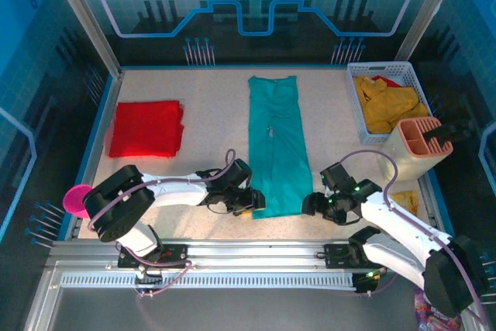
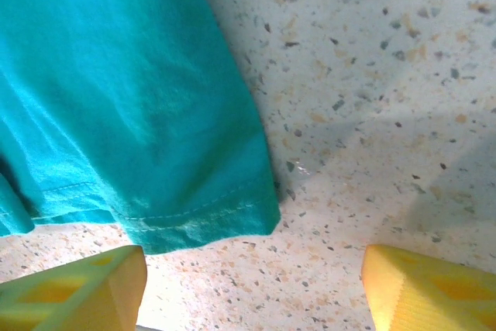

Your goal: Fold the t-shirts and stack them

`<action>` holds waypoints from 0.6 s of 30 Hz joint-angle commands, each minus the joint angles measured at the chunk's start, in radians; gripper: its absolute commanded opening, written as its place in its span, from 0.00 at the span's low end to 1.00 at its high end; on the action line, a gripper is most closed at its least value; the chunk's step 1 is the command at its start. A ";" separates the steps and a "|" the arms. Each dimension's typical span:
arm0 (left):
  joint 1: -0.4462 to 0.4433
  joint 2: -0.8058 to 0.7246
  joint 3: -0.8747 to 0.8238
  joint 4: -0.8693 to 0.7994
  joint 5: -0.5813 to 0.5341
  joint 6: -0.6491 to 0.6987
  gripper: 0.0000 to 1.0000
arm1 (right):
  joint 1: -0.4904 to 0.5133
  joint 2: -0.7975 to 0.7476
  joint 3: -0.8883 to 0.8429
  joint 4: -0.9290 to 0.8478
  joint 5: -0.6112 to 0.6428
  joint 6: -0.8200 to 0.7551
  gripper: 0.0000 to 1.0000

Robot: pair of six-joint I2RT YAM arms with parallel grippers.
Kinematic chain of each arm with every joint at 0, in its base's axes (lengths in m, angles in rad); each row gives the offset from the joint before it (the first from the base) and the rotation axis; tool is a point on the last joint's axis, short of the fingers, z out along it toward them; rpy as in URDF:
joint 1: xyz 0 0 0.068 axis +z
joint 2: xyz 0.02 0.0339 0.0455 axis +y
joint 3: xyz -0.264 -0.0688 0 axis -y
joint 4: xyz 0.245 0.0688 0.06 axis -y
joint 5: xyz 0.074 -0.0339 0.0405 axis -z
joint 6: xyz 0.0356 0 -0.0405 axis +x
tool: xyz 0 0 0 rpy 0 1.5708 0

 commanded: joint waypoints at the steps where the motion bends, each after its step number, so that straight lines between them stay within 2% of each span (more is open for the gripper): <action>1: -0.031 0.030 -0.032 -0.024 0.061 -0.011 0.46 | -0.018 0.032 0.027 0.031 -0.009 -0.017 0.70; 7: -0.033 0.075 -0.023 0.010 0.064 -0.024 0.40 | -0.031 0.115 0.045 0.146 -0.043 -0.034 0.61; 11: -0.034 0.081 -0.022 0.019 0.060 -0.032 0.36 | -0.036 0.173 0.055 0.165 -0.040 -0.051 0.59; 18: -0.040 0.102 -0.004 0.051 0.074 -0.051 0.28 | -0.037 0.214 0.030 0.221 -0.072 -0.055 0.49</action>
